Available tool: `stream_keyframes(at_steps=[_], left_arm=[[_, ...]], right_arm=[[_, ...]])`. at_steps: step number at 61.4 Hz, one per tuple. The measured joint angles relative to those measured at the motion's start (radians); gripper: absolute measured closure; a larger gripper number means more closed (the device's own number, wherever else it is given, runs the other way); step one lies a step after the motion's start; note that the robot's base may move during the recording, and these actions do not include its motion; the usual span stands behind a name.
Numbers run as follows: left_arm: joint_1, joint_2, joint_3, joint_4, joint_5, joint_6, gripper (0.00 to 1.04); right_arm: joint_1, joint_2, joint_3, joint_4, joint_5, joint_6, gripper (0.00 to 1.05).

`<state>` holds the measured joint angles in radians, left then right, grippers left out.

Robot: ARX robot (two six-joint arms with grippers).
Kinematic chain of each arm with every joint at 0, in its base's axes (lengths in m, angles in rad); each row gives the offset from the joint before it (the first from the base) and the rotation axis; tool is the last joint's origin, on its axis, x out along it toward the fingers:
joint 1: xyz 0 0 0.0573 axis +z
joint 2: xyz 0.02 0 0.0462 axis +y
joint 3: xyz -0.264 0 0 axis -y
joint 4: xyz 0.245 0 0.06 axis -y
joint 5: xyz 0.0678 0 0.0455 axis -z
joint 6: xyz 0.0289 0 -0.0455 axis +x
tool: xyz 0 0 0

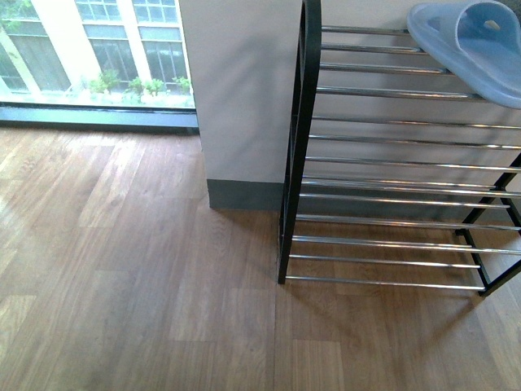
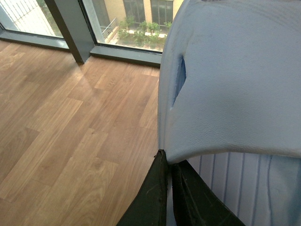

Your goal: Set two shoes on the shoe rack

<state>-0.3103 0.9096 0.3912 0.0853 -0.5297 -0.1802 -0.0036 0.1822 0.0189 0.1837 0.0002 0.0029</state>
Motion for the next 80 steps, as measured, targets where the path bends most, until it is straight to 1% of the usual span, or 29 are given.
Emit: stream_keyframes(at_steps=[2, 5, 8, 32, 40, 45, 46, 48, 55, 59, 65, 67, 71, 80], left_arm=[[0.000, 0.000, 0.000, 0.000, 0.000, 0.000, 1.03], [0.000, 0.000, 0.000, 0.000, 0.000, 0.000, 1.03], [0.000, 0.000, 0.000, 0.000, 0.000, 0.000, 1.03], [0.000, 0.000, 0.000, 0.000, 0.000, 0.000, 1.03], [0.000, 0.000, 0.000, 0.000, -0.001, 0.000, 1.03], [0.000, 0.000, 0.000, 0.000, -0.001, 0.000, 1.03], [0.000, 0.000, 0.000, 0.000, -0.001, 0.000, 1.03], [0.000, 0.000, 0.000, 0.000, -0.001, 0.000, 1.03], [0.000, 0.000, 0.000, 0.000, -0.002, 0.000, 1.03], [0.002, -0.001, 0.000, 0.000, -0.007, 0.000, 1.03], [0.002, -0.001, 0.000, 0.000, -0.003, 0.000, 1.03], [0.002, -0.001, 0.000, 0.000, -0.002, 0.000, 1.03], [0.002, -0.001, 0.000, 0.000, -0.003, 0.000, 1.03], [0.002, -0.001, 0.000, 0.000, -0.001, 0.000, 1.03]], right_arm=[[0.000, -0.011, 0.000, -0.011, 0.000, 0.000, 1.03], [0.000, -0.076, 0.000, -0.105, -0.001, 0.000, 1.03], [0.000, -0.139, 0.000, -0.167, 0.001, 0.000, 1.03], [0.000, -0.176, 0.000, -0.180, 0.000, 0.000, 1.03], [0.000, -0.176, 0.000, -0.180, 0.000, 0.000, 0.82], [0.000, -0.176, 0.000, -0.180, 0.000, 0.000, 0.65], [0.000, -0.176, 0.000, -0.180, 0.000, 0.000, 0.63], [0.000, -0.176, 0.000, -0.180, 0.000, 0.000, 0.56], [0.000, -0.176, 0.000, -0.180, -0.002, 0.000, 0.39], [0.000, -0.177, 0.000, -0.180, -0.004, 0.000, 0.26], [0.000, -0.177, 0.000, -0.180, -0.003, 0.000, 0.11], [0.000, -0.177, 0.000, -0.180, -0.003, 0.000, 0.08], [0.000, -0.177, 0.000, -0.180, -0.003, 0.000, 0.09], [0.000, -0.177, 0.000, -0.180, -0.003, 0.000, 0.09]])
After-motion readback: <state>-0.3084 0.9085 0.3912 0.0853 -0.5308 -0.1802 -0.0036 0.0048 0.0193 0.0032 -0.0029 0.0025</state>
